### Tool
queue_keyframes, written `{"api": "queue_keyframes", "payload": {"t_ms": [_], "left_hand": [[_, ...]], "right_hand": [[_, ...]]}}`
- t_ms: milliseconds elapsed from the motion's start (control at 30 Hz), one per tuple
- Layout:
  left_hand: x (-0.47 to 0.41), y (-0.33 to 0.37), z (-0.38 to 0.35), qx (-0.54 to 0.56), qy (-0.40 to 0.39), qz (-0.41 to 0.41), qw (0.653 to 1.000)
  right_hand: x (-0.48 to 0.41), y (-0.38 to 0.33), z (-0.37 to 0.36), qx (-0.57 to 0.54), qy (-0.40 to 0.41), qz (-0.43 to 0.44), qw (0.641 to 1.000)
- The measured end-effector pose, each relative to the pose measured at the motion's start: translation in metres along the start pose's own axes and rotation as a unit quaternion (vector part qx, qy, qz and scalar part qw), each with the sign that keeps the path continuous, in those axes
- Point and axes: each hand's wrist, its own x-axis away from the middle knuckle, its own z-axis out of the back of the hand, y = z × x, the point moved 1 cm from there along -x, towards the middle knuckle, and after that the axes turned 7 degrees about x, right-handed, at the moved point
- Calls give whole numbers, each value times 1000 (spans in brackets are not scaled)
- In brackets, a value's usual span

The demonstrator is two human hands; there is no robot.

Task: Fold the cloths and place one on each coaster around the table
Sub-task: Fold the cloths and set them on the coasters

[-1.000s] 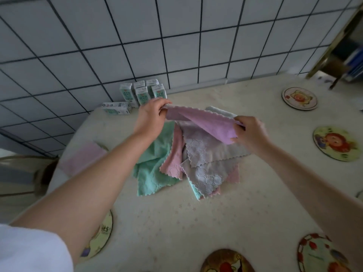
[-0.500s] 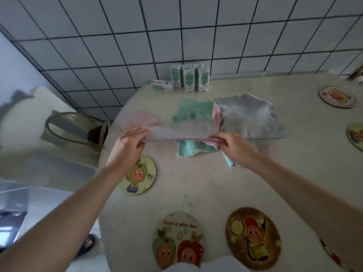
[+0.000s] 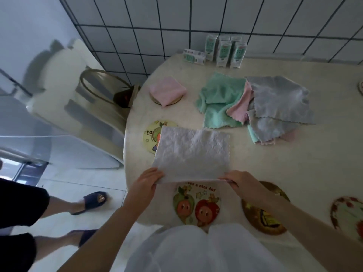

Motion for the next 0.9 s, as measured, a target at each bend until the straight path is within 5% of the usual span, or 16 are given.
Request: {"api": "queue_keyframes", "payload": {"t_ms": [367,500,733,900], "left_hand": [[44,-1,-8,53,-115,72,989],[22,-5,5,129,-52,132,981],[-38,-1,11,269,26,263,926],[-77,-6,-2,315,45,325,891]], "right_hand": [[52,5,-26,-51,-41,-82,995],[45,18,-20,-126,27,-160,979],[13,41,-5,-377,150,-281,870],[-20,47,0,-414,171,-319,835]]}}
